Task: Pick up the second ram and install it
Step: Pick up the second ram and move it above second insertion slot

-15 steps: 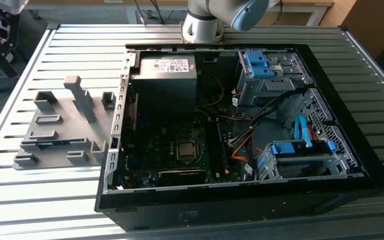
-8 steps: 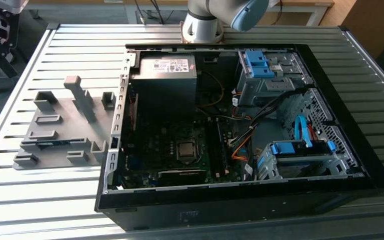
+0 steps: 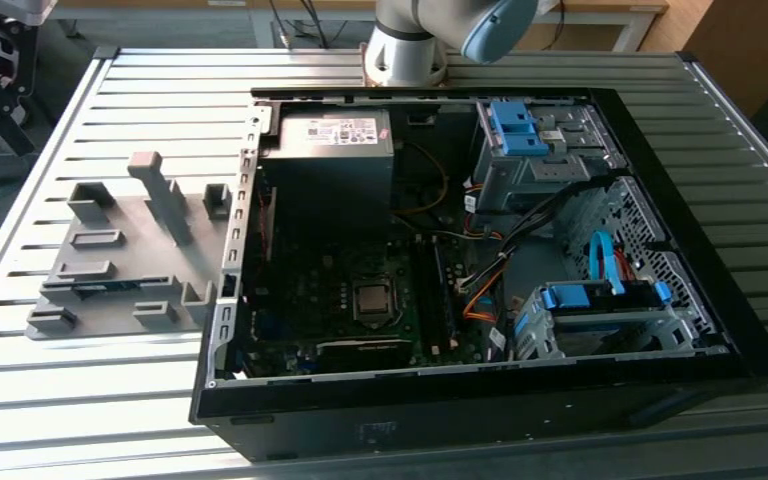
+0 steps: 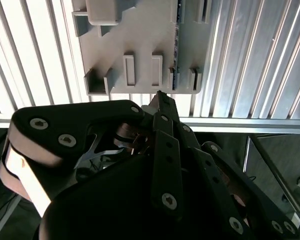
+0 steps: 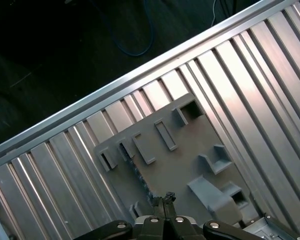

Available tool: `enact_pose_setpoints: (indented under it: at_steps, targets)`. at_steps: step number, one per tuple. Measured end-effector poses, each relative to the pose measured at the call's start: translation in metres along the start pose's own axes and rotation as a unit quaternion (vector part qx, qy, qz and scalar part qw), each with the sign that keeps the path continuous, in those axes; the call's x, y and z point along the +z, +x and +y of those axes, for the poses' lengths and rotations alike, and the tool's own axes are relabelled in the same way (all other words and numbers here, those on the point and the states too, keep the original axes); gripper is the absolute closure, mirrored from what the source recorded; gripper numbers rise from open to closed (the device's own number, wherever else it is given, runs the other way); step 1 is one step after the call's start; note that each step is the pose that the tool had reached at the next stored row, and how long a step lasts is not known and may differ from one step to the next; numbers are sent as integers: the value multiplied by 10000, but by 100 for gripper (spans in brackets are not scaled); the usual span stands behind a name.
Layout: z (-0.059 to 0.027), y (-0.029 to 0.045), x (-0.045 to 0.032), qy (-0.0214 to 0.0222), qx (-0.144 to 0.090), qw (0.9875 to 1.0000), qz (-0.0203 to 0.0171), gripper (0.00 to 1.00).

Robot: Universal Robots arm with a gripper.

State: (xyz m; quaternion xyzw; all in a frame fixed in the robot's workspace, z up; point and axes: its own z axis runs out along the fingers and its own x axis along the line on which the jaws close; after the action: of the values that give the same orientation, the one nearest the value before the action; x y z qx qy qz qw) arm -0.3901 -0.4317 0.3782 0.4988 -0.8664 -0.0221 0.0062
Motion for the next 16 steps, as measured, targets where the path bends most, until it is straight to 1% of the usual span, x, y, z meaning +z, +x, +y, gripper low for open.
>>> enact_pose_setpoints:
  at_steps: [16]
  targets:
    - [0,1,-1,-3,-230,9997,10,89]
